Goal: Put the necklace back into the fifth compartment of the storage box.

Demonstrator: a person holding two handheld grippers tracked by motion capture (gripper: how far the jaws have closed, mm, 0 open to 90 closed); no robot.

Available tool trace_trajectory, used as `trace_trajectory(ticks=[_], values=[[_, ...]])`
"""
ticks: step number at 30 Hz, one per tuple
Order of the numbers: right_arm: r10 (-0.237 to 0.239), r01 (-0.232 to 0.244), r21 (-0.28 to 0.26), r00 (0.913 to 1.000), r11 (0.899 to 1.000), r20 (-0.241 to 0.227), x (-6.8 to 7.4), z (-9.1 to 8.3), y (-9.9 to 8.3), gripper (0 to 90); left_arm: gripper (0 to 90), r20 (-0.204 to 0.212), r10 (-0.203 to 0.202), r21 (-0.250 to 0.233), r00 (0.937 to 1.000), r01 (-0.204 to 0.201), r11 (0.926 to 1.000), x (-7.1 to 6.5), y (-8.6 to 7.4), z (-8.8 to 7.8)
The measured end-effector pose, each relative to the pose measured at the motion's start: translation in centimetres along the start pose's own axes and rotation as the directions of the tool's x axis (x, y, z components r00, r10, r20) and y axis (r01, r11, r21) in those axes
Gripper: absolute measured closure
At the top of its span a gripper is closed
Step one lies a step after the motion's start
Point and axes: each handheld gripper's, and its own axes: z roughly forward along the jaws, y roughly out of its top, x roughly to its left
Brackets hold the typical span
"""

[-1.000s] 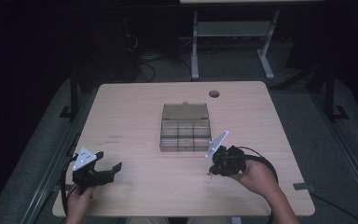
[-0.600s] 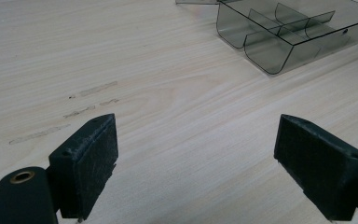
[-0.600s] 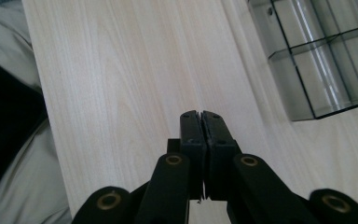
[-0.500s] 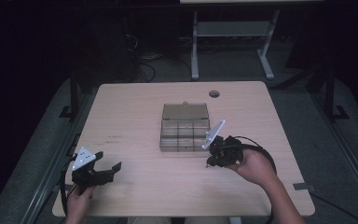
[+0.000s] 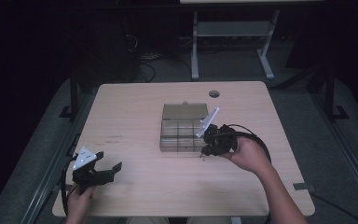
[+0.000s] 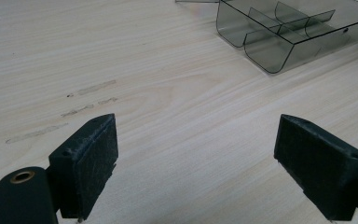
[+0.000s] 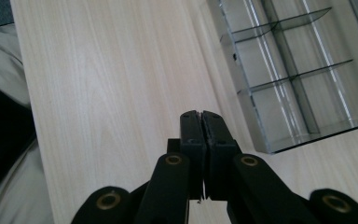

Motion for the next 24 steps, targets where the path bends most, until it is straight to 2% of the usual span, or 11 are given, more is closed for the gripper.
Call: trace_trajectory(ticks=[4,12,24], values=[[0.004,-0.004,-0.002,1.0,1.0,-0.001,-0.4,0.0,0.7,88.0,13.0,-0.001,-0.007,-0.004,1.0,0.007,1.0,0.0,0.0,-0.1],[-0.019,0.019,0.007,0.9998,1.0,0.004,-0.8,0.3,1.8,87.9,13.0,-0.007,-0.012,-0.007,0.9999,0.012,0.9999,0.1,0.0,-0.1],[-0.006,0.006,0.014,1.0,1.0,-0.003,-1.9,1.2,3.1,87.9,13.0,-0.008,0.0,-0.002,1.0,0.0,1.0,0.1,0.0,-0.1]])
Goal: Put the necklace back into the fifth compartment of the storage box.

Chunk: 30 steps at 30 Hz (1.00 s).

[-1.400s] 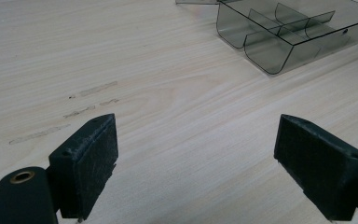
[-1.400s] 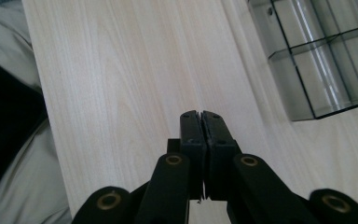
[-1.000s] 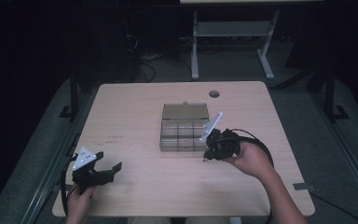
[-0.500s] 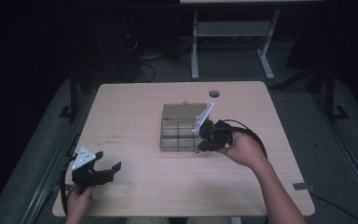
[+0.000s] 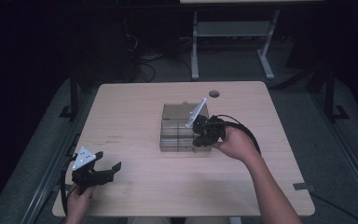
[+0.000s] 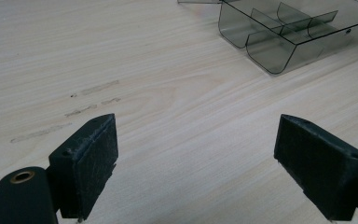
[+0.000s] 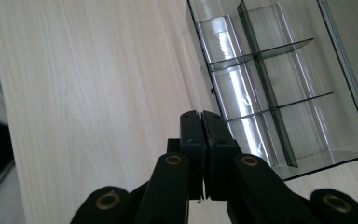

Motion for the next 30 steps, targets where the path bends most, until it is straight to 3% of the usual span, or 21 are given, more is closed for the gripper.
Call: trace_trajectory(ticks=[22,30], values=[[-0.002,0.002,-0.001,1.0,1.0,0.004,-1.7,0.6,2.4,87.8,13.0,0.004,-0.003,0.005,1.0,0.003,1.0,-0.2,0.0,0.2],[0.022,-0.022,0.018,0.9998,1.0,0.001,-2.4,1.3,2.5,87.8,13.0,0.008,-0.006,0.006,0.9999,0.006,1.0,-0.3,0.1,0.2]])
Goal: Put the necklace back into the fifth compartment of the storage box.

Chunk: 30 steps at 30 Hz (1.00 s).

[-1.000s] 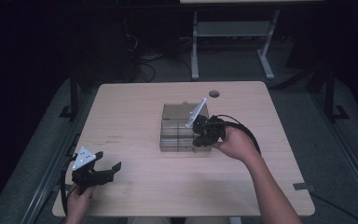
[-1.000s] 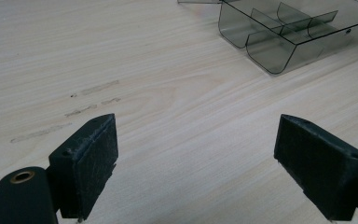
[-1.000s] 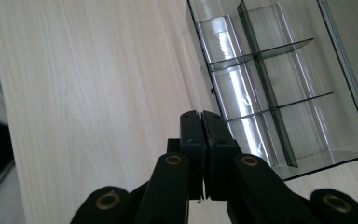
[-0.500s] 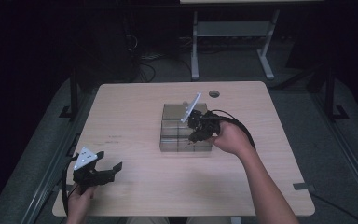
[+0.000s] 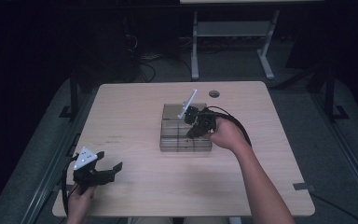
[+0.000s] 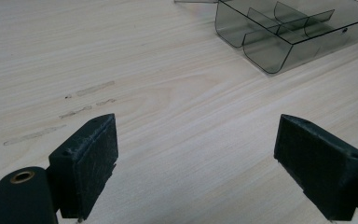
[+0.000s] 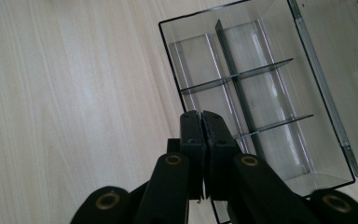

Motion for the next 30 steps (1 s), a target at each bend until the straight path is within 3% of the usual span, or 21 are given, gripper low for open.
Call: trace_trajectory(ticks=[30], values=[[0.087,-0.086,0.029,0.9962,0.996,-0.01,-2.8,3.1,0.4,87.7,13.0,0.014,0.023,-0.001,0.9996,-0.023,0.9997,-0.4,0.1,0.3]])
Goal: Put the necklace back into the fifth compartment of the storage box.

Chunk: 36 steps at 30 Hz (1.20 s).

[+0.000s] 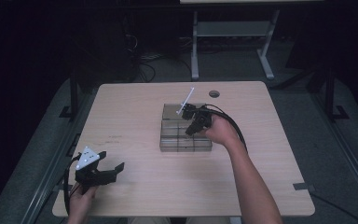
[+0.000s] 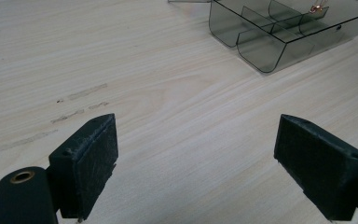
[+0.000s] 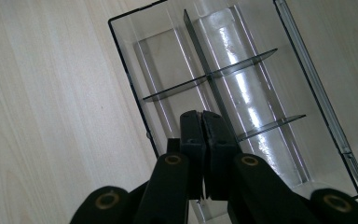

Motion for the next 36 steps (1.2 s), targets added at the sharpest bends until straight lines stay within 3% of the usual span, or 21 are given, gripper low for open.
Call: trace_trajectory(ticks=[9,36], values=[[-0.007,0.007,0.021,1.0,1.0,0.0,0.1,0.9,0.3,87.6,13.0,0.002,0.0,0.005,1.0,0.0,1.0,-0.1,0.0,0.0],[0.034,-0.033,0.037,0.9994,0.999,-0.009,-0.3,3.2,0.0,87.5,13.0,0.001,0.004,0.007,1.0,-0.004,1.0,0.0,0.0,-0.1]])
